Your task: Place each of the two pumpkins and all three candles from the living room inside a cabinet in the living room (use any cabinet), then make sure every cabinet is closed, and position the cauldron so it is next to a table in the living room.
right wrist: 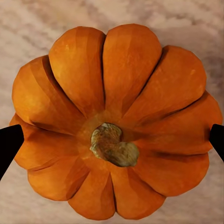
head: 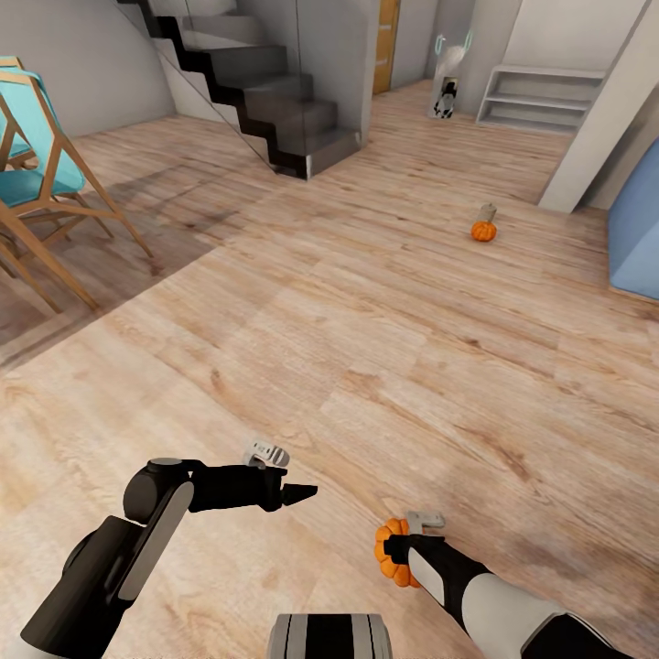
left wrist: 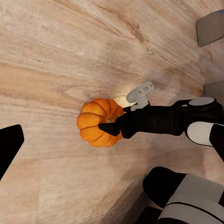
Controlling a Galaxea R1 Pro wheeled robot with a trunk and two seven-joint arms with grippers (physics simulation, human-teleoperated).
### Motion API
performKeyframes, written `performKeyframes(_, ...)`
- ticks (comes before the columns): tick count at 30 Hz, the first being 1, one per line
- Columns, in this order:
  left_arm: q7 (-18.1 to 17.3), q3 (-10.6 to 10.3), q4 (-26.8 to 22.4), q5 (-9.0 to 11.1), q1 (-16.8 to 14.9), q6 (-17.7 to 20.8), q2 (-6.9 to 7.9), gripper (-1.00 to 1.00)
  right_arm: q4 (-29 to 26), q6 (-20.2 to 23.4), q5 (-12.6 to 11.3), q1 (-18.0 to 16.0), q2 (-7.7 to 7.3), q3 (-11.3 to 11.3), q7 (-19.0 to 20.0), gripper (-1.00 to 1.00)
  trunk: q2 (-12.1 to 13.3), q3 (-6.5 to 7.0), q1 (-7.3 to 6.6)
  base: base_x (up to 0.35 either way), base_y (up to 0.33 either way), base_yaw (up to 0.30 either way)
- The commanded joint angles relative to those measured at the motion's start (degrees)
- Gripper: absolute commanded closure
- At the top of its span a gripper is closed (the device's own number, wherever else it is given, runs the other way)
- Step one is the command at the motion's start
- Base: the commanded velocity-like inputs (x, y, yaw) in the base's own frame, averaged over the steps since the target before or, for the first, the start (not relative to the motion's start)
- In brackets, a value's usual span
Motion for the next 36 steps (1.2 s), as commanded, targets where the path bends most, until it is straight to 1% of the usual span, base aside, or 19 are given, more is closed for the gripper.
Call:
performKeyframes(1,-0.19,-0.02,-0.04,-0.11,-0.04,0.23,0.03,-1.00,0.11,0.27,-0.79,0.03,-0.05,0.33,-0.33,-1.00,0.00,-0.05,0.01,0.000,0.000,0.000)
performKeyframes(10,-0.19,-0.02,-0.04,-0.11,-0.04,0.23,0.03,-1.00,0.11,0.27,-0.83,0.01,-0.05,0.33,-0.33,-1.00,0.00,-0.05,0.01,0.000,0.000,0.000)
performKeyframes(11,-0.19,-0.02,-0.04,-0.11,-0.04,0.23,0.03,-1.00,0.11,0.27,-0.81,0.01,-0.05,0.33,-0.33,1.00,0.00,-0.05,0.01,0.000,0.000,0.000)
performKeyframes(36,-0.25,0.00,-0.04,-0.11,-0.04,0.23,0.03,-1.00,0.11,0.27,-0.77,0.01,-0.05,0.33,-0.33,1.00,0.00,-0.05,0.01,0.000,0.000,0.000)
